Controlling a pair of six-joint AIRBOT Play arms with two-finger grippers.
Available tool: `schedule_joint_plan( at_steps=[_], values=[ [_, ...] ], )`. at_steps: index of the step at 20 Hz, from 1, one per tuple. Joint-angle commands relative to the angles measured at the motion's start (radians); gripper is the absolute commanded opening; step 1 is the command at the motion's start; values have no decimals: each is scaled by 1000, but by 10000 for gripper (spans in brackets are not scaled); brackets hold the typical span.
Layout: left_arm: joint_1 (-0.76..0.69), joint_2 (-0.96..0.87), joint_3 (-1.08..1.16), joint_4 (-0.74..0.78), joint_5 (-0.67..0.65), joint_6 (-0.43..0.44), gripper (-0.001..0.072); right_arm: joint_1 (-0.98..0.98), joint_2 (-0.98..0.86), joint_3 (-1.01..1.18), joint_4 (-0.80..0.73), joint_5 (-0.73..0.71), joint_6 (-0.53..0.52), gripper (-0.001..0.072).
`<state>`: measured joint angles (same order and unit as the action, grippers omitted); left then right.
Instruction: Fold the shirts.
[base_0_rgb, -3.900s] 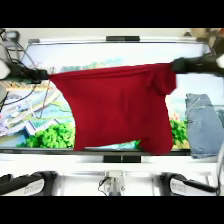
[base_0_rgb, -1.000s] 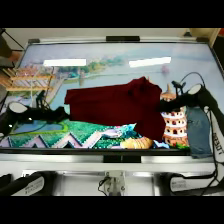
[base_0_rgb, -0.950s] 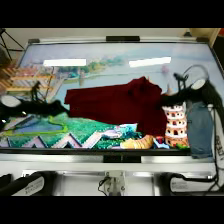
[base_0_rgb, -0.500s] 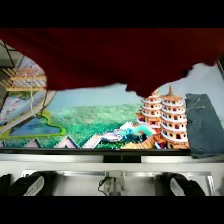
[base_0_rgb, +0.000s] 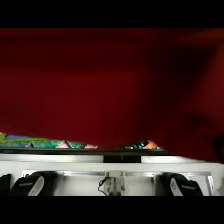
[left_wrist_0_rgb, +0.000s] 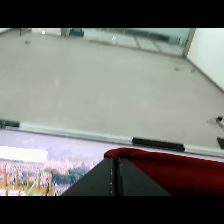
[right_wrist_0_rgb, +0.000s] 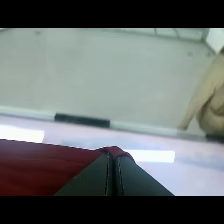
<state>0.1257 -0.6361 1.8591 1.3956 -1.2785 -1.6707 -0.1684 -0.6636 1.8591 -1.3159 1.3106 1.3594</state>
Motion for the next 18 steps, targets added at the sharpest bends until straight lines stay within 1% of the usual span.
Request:
schedule_joint_plan(
  at_steps=[1,2,3,4,6,8,10,11,13,14,15,16,18],
  values=[
    [0,-42,-200,48,-47,56,34,0,-120,-53,-28,262,29,72],
    [0,-69,-272,48,-46,63,34,1,-166,-104,-19,272,37,71],
    [0,-108,-352,48,-37,63,34,1,-216,-172,-9,249,36,72],
    [0,-153,-427,48,-13,73,34,1,-270,-241,-1,192,36,72],
    [0,-259,-536,48,78,108,34,12,-389,-345,54,3,46,71],
    [-2,-397,-562,35,155,106,33,68,-536,-363,104,-165,85,71],
    [-2,-531,-555,-9,235,104,33,151,-679,-363,90,-350,93,72],
    [-2,-591,-550,-21,273,86,34,183,-745,-363,66,-452,117,72],
    [0,-704,-538,-25,350,31,34,213,-848,-363,35,-635,222,72],
    [0,-748,-535,-27,381,17,34,215,-894,-363,35,-713,278,72],
    [0,-787,-536,-35,412,7,34,215,-930,-363,35,-760,320,72],
    [0,-826,-536,-60,435,8,35,213,-964,-363,35,-779,351,72],
    [-3,-892,-536,-120,454,8,35,217,-1020,-363,37,-737,367,72]
  ],
)
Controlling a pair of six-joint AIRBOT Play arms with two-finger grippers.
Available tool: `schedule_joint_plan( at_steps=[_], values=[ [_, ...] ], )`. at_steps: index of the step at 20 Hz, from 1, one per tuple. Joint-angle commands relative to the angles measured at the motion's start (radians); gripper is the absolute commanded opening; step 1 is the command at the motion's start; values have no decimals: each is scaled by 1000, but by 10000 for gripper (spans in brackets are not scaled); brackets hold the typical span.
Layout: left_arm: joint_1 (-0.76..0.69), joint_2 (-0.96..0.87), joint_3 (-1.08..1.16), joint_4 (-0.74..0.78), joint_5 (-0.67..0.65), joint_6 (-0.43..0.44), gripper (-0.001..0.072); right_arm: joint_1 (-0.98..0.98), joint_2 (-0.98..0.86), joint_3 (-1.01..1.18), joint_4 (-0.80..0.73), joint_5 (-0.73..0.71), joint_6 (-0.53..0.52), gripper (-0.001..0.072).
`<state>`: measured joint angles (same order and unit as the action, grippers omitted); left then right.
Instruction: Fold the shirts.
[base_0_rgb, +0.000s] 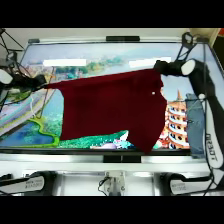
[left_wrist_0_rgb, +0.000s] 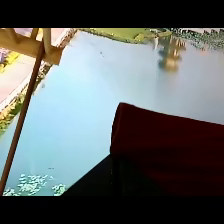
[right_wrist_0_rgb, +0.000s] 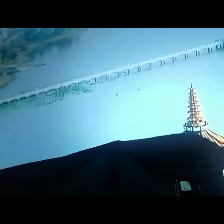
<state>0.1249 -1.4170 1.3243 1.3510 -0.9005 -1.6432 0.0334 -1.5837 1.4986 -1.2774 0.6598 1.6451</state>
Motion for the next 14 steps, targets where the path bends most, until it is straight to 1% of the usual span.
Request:
schedule_joint_plan(
  at_steps=[1,2,3,4,5,6,7,8,9,10,11,12,13,14],
  values=[
    [-7,-140,-1,-104,75,-19,35,26,-122,-3,2,-43,81,73],
    [-14,-164,-1,-132,71,-20,36,40,-143,-3,2,3,81,73],
    [-19,-181,-2,-174,67,-20,37,53,-156,-3,1,29,81,116],
    [-21,-188,-1,-217,59,-19,87,61,-156,-2,4,37,82,290],
    [-17,-186,6,-246,24,-19,321,62,-142,3,21,47,80,458],
    [-4,-184,37,-243,-58,2,592,55,-113,13,31,80,78,461],
    [21,-184,85,-238,-180,69,670,43,-74,29,20,140,68,461],
    [56,-184,144,-210,-332,136,668,21,-25,48,-15,234,42,462],
    [93,-183,190,-160,-472,148,639,-6,24,56,-66,333,6,462],
    [135,-171,206,-102,-600,156,528,-43,74,56,-126,459,-31,462],
    [175,-146,184,-74,-673,159,501,-89,109,56,-178,604,-58,462],
    [216,-104,115,-87,-701,177,502,-135,132,50,-200,728,-87,461],
    [250,-46,-4,-116,-700,212,514,-190,156,23,-193,829,-116,461],
    [276,8,-143,-160,-691,242,538,-235,179,-13,-184,893,-121,461]
  ],
)
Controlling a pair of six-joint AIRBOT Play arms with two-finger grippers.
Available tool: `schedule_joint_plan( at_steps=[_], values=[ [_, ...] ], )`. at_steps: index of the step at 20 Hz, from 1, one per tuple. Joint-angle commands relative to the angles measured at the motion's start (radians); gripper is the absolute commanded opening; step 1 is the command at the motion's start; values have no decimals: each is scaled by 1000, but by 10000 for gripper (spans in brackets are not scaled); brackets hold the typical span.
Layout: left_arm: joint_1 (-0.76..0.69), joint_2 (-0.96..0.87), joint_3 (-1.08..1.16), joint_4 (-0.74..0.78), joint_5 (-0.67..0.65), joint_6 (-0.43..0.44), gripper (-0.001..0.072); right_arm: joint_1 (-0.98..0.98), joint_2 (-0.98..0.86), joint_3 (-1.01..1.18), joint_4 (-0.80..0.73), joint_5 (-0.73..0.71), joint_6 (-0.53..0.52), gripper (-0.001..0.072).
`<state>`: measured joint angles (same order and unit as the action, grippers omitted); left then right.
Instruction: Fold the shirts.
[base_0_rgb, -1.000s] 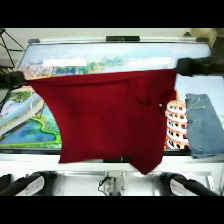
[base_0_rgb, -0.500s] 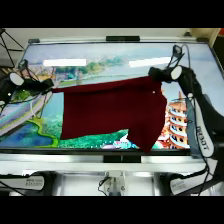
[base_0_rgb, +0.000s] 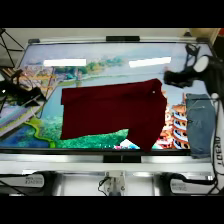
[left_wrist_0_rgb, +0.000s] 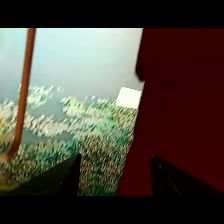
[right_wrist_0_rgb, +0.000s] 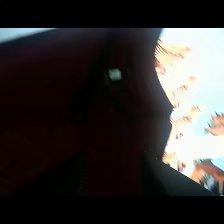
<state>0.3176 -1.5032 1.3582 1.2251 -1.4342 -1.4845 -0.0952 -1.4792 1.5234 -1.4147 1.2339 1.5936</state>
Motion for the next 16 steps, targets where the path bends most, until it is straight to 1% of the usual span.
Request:
schedule_joint_plan(
  at_steps=[1,3,5,6,8,10,11,12,13,14,15,16],
  values=[
    [105,149,-336,-87,-129,120,536,-150,98,-82,-33,360,-69,461],
    [123,235,-593,-164,-21,222,533,-202,137,-161,8,379,-68,461],
    [119,273,-743,-203,97,264,533,-211,158,-202,43,373,-66,461],
    [116,274,-784,-236,141,282,533,-206,159,-206,53,370,-63,461],
    [102,271,-834,-293,235,287,533,-188,159,-206,66,358,-64,461],
    [70,270,-846,-315,299,285,532,-182,159,-206,82,349,-64,461],
    [53,270,-846,-315,336,264,521,-182,159,-206,80,346,-63,461],
    [39,270,-846,-321,372,241,456,-182,159,-206,74,347,-63,461],
    [23,270,-846,-329,406,225,437,-182,159,-206,71,347,-64,461],
    [10,270,-846,-336,426,212,359,-182,159,-206,71,346,-64,461],
    [0,270,-846,-340,430,208,153,-182,159,-207,70,341,-64,461],
    [-10,270,-846,-343,427,210,36,-182,159,-214,71,329,-64,460]
  ],
)
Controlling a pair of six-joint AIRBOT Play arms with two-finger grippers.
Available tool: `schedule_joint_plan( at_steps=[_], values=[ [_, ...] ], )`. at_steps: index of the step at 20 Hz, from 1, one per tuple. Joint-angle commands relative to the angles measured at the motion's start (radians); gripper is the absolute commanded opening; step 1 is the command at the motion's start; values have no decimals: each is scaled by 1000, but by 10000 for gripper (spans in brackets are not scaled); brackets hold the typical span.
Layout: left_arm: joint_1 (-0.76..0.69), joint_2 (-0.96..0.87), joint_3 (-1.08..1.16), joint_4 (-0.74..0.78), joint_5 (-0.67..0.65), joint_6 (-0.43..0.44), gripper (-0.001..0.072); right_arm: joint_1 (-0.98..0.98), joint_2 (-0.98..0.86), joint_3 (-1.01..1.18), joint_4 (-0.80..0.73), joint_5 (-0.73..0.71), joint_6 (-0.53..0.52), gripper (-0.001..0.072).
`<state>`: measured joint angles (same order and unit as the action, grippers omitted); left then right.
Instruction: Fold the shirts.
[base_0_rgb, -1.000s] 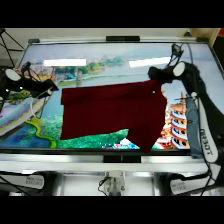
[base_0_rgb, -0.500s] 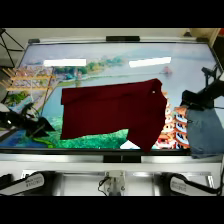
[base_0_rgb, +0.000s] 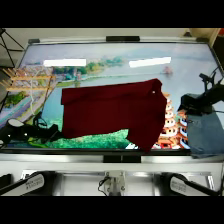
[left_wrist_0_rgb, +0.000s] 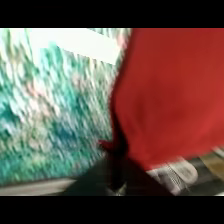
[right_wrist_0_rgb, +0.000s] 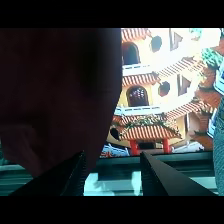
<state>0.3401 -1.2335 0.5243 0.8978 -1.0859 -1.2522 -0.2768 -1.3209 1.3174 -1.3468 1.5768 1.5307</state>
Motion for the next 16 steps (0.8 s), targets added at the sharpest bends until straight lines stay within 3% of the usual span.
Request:
schedule_joint_plan(
  at_steps=[1,3,8,16],
  values=[
    [-38,3,-12,-16,71,-20,35,0,1,-30,3,-24,-2,461],
    [-35,11,-8,-16,46,-16,35,0,1,-139,11,-85,-23,464],
    [-33,88,-5,-16,15,-16,35,0,-5,-410,154,-396,-105,471],
    [-33,154,-5,-16,-7,-17,35,0,-150,-433,254,-530,-163,434]
  ],
)
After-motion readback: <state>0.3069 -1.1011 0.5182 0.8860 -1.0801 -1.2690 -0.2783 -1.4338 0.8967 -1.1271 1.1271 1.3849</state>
